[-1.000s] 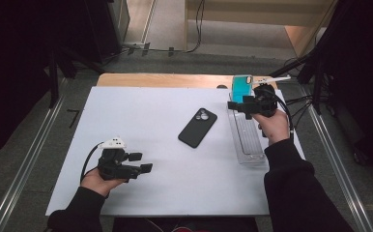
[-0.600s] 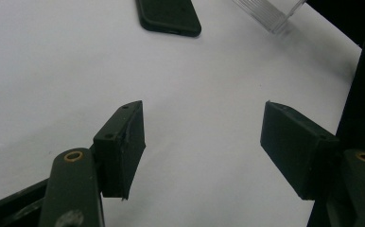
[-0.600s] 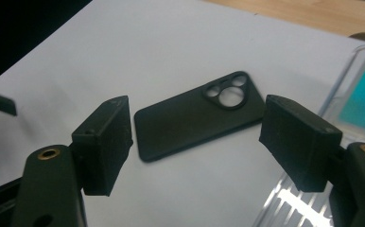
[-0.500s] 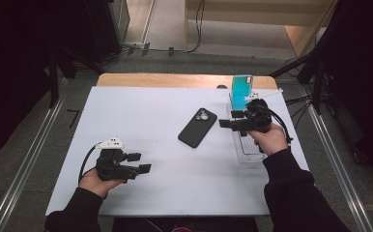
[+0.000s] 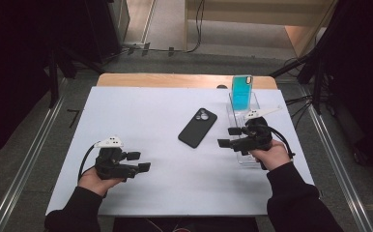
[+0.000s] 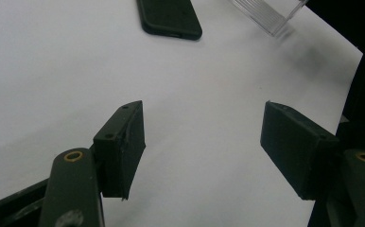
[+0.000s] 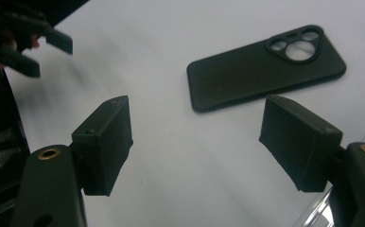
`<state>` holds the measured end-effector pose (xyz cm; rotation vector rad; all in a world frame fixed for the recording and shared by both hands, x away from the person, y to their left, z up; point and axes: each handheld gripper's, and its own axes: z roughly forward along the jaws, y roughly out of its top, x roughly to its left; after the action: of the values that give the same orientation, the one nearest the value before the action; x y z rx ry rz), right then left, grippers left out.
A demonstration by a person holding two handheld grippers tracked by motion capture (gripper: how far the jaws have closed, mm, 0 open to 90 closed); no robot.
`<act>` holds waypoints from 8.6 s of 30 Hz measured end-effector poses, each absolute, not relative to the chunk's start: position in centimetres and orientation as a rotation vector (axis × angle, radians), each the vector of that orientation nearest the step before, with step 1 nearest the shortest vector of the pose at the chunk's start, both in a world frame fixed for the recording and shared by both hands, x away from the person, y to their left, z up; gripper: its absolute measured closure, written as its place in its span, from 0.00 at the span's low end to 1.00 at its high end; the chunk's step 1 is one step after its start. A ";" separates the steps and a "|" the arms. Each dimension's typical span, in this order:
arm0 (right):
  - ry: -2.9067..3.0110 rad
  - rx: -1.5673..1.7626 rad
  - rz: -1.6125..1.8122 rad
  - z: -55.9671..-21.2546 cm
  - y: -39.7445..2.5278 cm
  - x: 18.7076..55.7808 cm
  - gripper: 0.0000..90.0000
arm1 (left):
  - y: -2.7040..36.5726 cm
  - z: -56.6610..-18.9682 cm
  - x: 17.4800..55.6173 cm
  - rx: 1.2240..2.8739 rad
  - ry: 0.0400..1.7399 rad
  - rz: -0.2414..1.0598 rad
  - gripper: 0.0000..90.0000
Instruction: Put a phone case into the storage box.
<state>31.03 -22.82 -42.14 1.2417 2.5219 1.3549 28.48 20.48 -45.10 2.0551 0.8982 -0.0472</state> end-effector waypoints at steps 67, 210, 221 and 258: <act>2.608 1.223 1.234 -47.0 -25.4 24.9 0.26 | 16.1 -44.5 30.5 2.067 0.845 -0.061 0.24; 2.642 1.217 1.189 -47.2 -25.2 25.1 0.26 | -1.6 -50.7 41.2 2.352 1.017 0.368 0.05; 2.641 1.217 1.184 -47.2 -25.1 25.1 0.26 | -1.6 -50.5 41.0 2.346 1.017 0.366 0.15; 2.592 1.160 1.289 -46.8 -25.0 24.8 0.25 | 2.8 -44.3 40.2 2.280 0.933 0.165 0.19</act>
<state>24.81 -24.98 -46.78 1.1604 2.5924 1.2887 40.25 2.77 -44.27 2.2802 0.9327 0.1654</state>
